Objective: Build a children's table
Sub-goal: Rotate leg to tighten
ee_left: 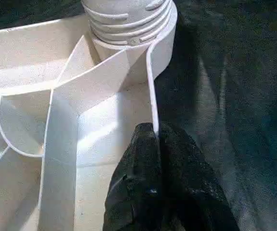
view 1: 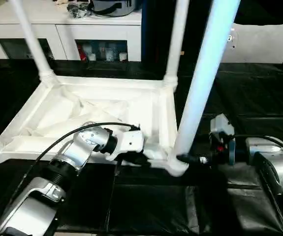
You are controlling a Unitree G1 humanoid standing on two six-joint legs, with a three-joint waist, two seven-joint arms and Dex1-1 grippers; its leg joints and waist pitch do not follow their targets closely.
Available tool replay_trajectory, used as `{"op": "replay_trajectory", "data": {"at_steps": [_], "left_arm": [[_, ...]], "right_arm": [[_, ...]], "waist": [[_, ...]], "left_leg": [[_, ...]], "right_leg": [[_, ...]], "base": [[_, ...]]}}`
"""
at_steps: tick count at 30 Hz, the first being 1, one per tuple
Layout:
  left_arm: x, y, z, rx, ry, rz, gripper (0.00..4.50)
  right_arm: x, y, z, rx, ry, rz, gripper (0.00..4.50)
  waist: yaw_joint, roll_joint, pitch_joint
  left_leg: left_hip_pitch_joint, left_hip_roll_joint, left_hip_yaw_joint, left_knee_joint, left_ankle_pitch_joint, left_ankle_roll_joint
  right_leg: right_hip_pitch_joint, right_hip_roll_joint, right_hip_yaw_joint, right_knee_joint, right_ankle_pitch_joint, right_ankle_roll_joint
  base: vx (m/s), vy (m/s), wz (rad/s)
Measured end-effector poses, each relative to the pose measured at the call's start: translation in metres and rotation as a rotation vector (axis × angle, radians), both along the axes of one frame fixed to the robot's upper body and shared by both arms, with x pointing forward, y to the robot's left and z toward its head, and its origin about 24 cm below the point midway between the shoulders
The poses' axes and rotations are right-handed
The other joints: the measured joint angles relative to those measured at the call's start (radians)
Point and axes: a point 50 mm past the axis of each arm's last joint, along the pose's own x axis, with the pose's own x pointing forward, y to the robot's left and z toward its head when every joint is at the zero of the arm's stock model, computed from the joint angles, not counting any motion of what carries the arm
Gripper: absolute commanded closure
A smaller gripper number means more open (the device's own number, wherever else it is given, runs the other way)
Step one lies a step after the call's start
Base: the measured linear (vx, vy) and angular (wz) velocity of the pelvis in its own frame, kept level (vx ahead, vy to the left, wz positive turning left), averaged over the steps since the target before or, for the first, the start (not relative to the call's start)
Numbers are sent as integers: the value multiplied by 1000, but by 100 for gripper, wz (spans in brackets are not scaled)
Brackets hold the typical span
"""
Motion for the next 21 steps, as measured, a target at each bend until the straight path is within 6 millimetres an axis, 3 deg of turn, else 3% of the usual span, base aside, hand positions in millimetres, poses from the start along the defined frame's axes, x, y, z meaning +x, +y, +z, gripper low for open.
{"op": "replay_trajectory", "data": {"at_steps": [16,21], "left_arm": [[-2,-2,0,-20,36,-19,450],[5,0,-1,-13,79,153,450]], "right_arm": [[-9,5,-6,36,93,25,234],[0,16,-9,57,84,-160,241]], "waist": [[3,-4,-1],[-12,-4,-1]], "left_leg": [[0,0,0,0,0,0],[7,0,0,-1,2,-3]], "right_leg": [[0,0,0,0,-1,1],[4,0,0,1,-1,1]], "base": [[0,0,0],[0,0,0]]}}
